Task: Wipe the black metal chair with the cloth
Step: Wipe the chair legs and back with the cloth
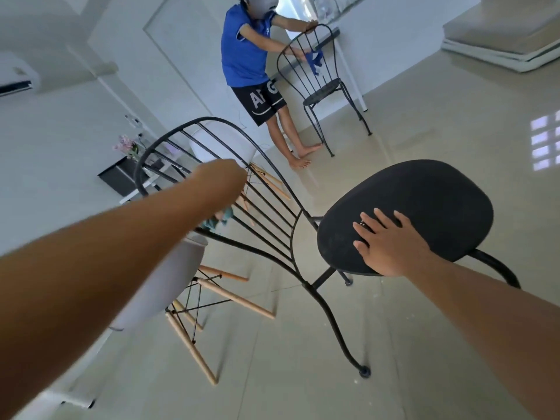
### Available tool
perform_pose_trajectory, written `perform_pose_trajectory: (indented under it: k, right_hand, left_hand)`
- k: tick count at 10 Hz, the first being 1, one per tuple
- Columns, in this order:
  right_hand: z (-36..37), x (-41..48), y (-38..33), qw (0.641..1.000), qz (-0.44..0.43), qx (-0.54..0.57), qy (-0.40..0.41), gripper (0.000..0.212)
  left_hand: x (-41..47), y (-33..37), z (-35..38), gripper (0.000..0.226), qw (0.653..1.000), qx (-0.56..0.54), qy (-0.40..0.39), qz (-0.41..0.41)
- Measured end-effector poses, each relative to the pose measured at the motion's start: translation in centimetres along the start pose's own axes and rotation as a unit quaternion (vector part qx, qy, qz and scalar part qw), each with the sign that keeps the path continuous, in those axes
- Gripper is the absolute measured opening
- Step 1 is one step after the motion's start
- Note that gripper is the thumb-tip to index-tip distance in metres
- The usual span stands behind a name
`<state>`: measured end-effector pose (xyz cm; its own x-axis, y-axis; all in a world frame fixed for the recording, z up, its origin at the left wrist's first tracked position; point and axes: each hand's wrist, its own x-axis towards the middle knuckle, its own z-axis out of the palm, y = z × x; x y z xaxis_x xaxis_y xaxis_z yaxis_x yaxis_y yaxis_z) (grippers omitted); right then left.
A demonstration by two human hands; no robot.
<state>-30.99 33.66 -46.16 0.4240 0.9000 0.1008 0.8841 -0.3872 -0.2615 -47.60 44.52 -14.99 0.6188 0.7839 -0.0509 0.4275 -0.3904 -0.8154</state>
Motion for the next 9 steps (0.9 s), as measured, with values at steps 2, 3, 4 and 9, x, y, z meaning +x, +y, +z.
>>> perform_pose_trajectory:
  k: [2,3,4,9]
  right_hand:
    - [-0.1,-0.2,0.0,1.0,-0.002,-0.002,-0.004,0.066]
    - [-0.3,-0.2,-0.2,1.0,0.002,-0.001,-0.005,0.066]
    - [-0.3,-0.2,-0.2,1.0,0.005,0.001,-0.006,0.066]
    - [-0.2,0.1,-0.1,1.0,0.008,-0.003,-0.01,0.066]
  left_hand:
    - [-1.5,-8.5,-3.2,0.041,1.0,0.027,-0.011,0.007]
    - [-1.9,-10.4,-3.2,0.038,0.999,-0.029,0.021,0.025]
    - [-1.9,-11.4,-3.7,0.032,0.993,-0.057,0.098,0.032]
    - [2.4,-9.0,-0.6,0.042,0.999,-0.011,0.048,0.012]
